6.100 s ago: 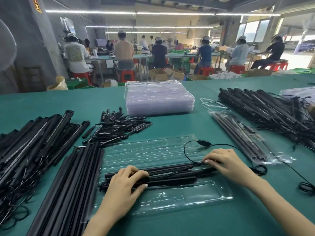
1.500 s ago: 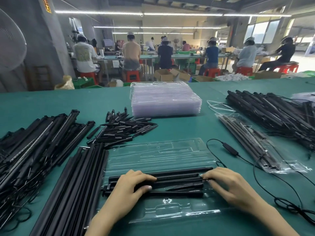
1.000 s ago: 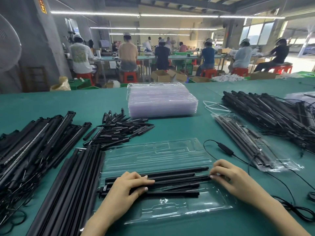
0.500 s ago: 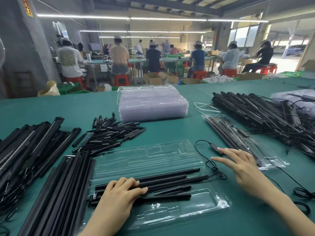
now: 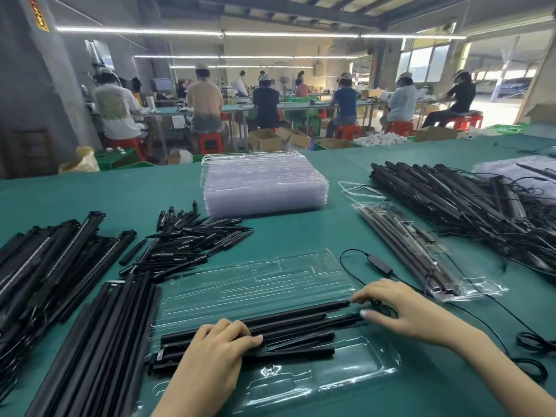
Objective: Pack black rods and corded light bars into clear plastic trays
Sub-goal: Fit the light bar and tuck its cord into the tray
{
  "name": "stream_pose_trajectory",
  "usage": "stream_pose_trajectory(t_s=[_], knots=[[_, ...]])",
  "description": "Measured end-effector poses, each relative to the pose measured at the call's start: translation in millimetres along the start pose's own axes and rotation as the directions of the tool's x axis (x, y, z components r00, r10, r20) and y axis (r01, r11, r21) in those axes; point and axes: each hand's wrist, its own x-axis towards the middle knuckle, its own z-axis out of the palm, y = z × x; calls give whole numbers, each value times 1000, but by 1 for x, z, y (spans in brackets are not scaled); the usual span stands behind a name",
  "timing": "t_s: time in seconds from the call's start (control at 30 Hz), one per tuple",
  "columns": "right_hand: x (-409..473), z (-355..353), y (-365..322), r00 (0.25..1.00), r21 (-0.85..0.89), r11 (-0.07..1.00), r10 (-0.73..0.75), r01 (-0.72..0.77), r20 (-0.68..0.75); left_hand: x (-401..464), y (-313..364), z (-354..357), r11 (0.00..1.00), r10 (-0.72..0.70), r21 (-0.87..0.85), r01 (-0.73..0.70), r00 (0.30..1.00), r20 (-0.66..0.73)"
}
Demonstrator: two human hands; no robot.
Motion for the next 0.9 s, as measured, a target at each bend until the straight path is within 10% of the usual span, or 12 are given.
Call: stream_pose_trajectory(t_s=[0.4,0.57,0.77,0.9], knots=[[-4,21,-3,946,-191,982,-66,5,-317,1,3,0,999,-40,-27,41,999,20],[5,5,26,798,-193,937,128,-293,-589,5,4,5,1000,12,29,-9,997,-77],[32,-1,49,825,-411,717,518,-563,-225,5,15,14,993,-6,116,25,987,-160],[47,3,49,802,-472,656,549,-589,-236,3,20,14,994,-31,102,46,990,-141]])
